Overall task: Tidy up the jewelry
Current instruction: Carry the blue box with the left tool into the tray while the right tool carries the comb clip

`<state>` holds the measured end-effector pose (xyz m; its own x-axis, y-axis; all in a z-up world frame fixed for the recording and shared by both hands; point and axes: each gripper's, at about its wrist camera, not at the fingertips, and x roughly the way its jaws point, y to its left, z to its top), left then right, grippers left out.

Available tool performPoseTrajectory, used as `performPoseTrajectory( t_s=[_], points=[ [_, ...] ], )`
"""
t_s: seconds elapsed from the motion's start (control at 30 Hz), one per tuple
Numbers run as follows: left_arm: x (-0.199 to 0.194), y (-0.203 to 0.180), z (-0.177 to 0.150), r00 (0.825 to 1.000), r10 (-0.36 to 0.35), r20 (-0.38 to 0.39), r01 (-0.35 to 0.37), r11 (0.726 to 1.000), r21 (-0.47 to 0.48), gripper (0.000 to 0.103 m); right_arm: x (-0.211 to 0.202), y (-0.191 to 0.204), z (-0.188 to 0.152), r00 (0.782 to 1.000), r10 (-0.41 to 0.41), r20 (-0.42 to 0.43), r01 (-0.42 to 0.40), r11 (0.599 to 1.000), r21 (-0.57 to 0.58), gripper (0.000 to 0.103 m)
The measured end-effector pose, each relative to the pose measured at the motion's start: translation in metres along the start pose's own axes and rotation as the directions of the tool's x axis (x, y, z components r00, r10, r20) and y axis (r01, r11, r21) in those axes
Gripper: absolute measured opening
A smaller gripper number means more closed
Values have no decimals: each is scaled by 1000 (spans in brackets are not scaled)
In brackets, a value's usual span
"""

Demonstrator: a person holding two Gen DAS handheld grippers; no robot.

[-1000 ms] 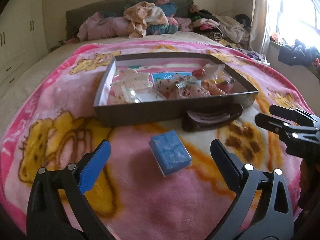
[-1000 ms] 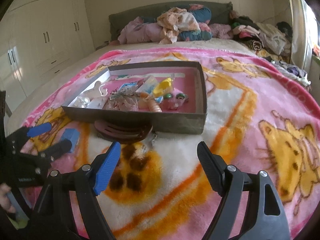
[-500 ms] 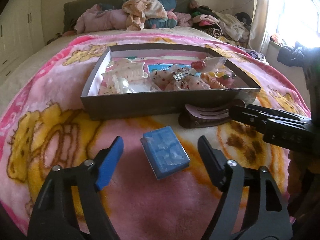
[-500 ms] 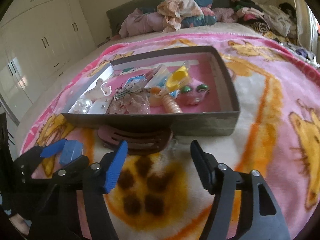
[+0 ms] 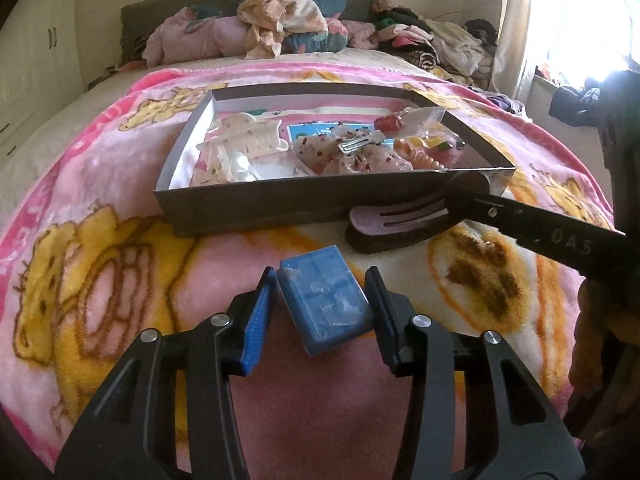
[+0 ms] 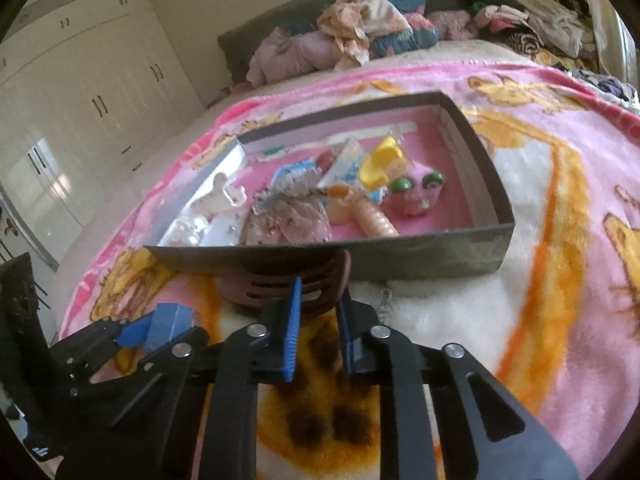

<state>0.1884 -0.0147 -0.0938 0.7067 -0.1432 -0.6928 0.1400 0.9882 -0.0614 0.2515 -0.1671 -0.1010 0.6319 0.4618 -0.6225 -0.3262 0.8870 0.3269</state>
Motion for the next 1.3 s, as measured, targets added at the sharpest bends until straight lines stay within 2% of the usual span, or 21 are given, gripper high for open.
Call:
performPoseTrajectory(
  t_s=[0.27,0.77,0.97,1.3],
  points=[
    [-18,0,11,999,0,45,0,1000,-3,36,-24,8,4,998,53,35,-53,998,-19,7],
    [-33,-21,41,994,-26,108,23,999,27,36,-89,-19,32,985,12,172,-13,1000,6,7],
    [-32,-30,56,992,-34,125,29,999,42,36,-100,-30,46,977,-13,211,7,1000,30,7],
    [-16,-35,82,989,-49,137,43,998,47,36,-92,-47,59,976,-52,213,41,998,55,7]
  ],
)
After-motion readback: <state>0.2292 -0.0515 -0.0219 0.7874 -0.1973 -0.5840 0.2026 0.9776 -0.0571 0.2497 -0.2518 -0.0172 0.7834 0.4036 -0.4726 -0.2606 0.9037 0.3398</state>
